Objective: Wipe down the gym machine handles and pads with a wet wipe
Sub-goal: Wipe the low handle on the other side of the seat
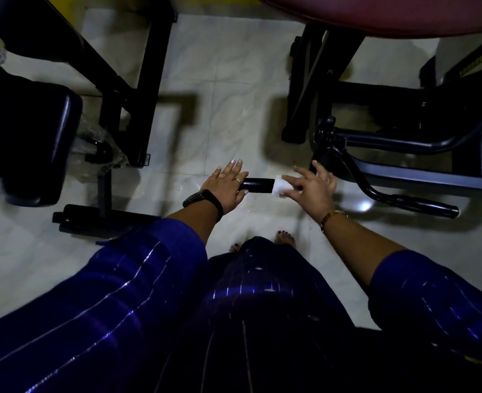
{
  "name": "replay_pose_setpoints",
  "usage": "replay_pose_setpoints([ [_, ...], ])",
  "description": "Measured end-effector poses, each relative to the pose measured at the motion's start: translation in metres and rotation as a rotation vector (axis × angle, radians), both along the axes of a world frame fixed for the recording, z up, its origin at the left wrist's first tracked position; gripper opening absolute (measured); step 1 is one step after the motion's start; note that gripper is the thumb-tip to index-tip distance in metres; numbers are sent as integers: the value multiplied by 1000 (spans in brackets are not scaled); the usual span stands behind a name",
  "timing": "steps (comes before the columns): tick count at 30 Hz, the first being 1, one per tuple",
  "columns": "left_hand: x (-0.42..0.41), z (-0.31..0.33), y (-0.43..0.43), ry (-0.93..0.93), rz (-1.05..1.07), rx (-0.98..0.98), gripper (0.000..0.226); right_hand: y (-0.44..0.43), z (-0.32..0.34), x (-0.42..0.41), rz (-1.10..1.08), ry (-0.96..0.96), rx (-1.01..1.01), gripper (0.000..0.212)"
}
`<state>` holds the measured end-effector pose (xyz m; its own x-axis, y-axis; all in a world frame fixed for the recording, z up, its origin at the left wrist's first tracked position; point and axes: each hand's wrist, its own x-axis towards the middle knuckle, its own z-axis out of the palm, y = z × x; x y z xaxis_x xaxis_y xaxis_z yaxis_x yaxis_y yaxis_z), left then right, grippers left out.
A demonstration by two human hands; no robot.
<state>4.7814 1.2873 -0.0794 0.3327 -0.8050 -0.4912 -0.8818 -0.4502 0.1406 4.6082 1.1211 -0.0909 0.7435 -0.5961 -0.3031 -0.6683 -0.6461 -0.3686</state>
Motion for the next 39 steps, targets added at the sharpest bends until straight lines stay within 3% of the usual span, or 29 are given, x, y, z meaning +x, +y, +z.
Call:
replay_pose_setpoints([
  [6,-2,-2,1,-1,10,-11,54,-15,9,16,93,133,53,39],
  [15,-1,-2,0,-12,4,-6,55,-3,3,-11,-22,5,15,39],
  [18,-2,-2,1,-12,7,-9,54,-13,-2,-5,52,-7,34,38],
  [23,-6,-5,2,9,48,-26,55,-15,-8,13,173,145,112,43],
  [31,-3,-7,2,-1,33,-31,55,16,-5,-11,366,-83,-203,45],
  [35,-6,-9,3,9,58,-49,55,14,-12,-21,283,-29,-217,56],
  [39,-6,-9,3,1,54,-39,55,12,-6,6,160,71,-48,53],
])
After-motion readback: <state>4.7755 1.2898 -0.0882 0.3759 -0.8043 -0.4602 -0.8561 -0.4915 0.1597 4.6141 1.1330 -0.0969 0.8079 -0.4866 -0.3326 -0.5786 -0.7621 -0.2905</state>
